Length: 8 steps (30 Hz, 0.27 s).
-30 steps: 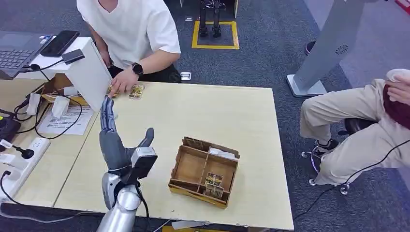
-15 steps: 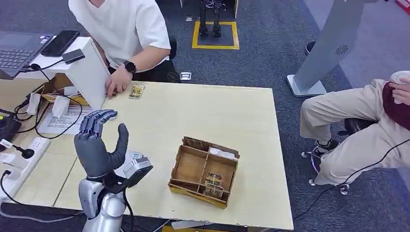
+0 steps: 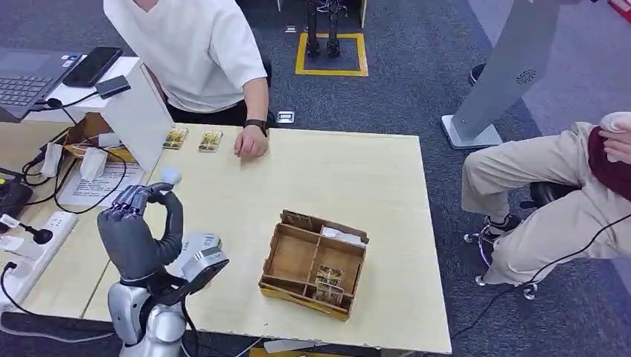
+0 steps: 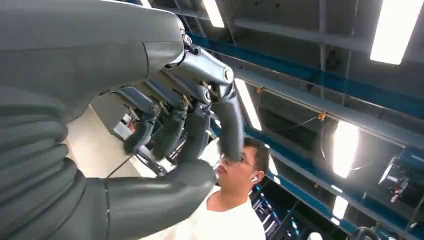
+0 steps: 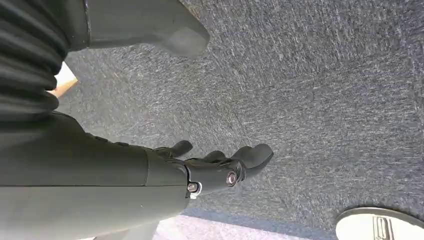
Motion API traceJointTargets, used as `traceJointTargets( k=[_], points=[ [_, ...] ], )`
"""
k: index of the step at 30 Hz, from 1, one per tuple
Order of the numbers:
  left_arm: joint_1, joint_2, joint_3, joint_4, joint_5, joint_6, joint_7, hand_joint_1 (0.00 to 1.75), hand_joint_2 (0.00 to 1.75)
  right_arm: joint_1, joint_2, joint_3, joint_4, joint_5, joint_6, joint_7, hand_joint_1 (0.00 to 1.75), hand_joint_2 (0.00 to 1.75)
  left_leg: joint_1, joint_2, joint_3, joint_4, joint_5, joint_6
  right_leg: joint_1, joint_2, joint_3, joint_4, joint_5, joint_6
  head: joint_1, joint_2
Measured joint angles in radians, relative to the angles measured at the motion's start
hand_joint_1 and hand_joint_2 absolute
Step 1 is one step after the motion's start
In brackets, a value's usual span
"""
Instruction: Pass the card to the sensor for recognition and then transmit it.
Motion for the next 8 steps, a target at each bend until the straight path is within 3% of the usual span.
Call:
traceJointTargets(
  k=[8],
  points=[
    [0.025,0.002,0.000,-0.015,-0.001,0.000,0.005,0.00,1.75,0.002,-0.001,0.000,0.000,0.000,0.000,0.005,0.00,1.75,0.000,0.000,0.000,0.000,0.000,0.000,0.000,0.000,0.000,0.000,0.000,0.000,0.000,0.000]
  ],
)
